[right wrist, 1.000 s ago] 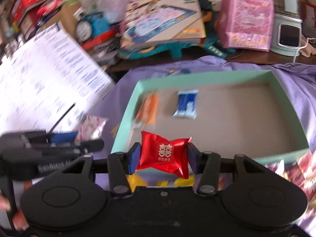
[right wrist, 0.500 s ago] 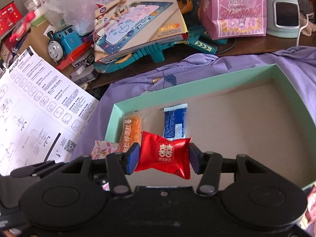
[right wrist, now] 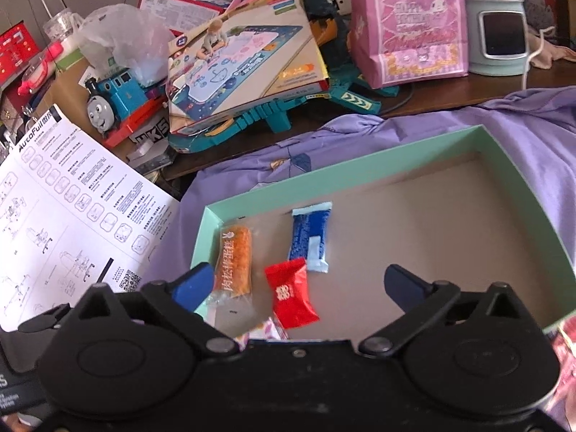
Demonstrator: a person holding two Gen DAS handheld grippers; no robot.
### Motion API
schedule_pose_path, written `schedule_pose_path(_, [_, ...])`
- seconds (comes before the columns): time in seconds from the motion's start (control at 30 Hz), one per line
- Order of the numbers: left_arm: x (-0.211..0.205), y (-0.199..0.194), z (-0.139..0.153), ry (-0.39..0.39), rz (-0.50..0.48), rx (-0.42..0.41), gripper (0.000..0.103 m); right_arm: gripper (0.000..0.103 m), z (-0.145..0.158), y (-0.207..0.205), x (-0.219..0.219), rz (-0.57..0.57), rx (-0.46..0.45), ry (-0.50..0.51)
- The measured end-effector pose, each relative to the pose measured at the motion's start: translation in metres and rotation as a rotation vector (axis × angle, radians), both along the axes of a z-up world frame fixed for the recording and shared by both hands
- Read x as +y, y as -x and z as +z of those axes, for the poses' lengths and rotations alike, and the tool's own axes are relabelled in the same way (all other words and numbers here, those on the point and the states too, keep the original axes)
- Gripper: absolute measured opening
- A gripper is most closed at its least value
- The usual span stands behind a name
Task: Organize snacks
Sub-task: 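Lower both held snacks into the green box and open both tools, then grasp the orange-silver packet with the right tool while the left tool grasps the fries bag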
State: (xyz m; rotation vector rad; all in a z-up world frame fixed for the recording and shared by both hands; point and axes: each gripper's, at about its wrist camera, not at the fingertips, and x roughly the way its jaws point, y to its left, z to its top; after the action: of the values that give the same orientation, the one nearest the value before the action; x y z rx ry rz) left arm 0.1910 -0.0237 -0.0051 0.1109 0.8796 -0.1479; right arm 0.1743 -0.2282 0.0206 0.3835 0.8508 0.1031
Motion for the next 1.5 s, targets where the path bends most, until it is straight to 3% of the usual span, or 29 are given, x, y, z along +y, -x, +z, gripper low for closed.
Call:
schedule_pose_path(0.5, [-0.031, 0.081, 0.006, -0.028, -0.115, 0.012, 0.103, 0.103, 0.021, 0.093, -0.015, -0.018, -0.001, 0.049])
schedule_pose_path(1.0, [-0.08, 0.174, -0.042, -0.011, -0.356, 0.149, 0.103, 0.103, -0.017, 0.193, -0.044, -0.113, 0.106, 0.029])
schedule_pose_path(1.5, [-0.11, 0.187, -0.08, -0.024, -0.418, 0.251, 0.101, 0.095, -0.046, 0.216, -0.067, -0.189, 0.169, -0.064])
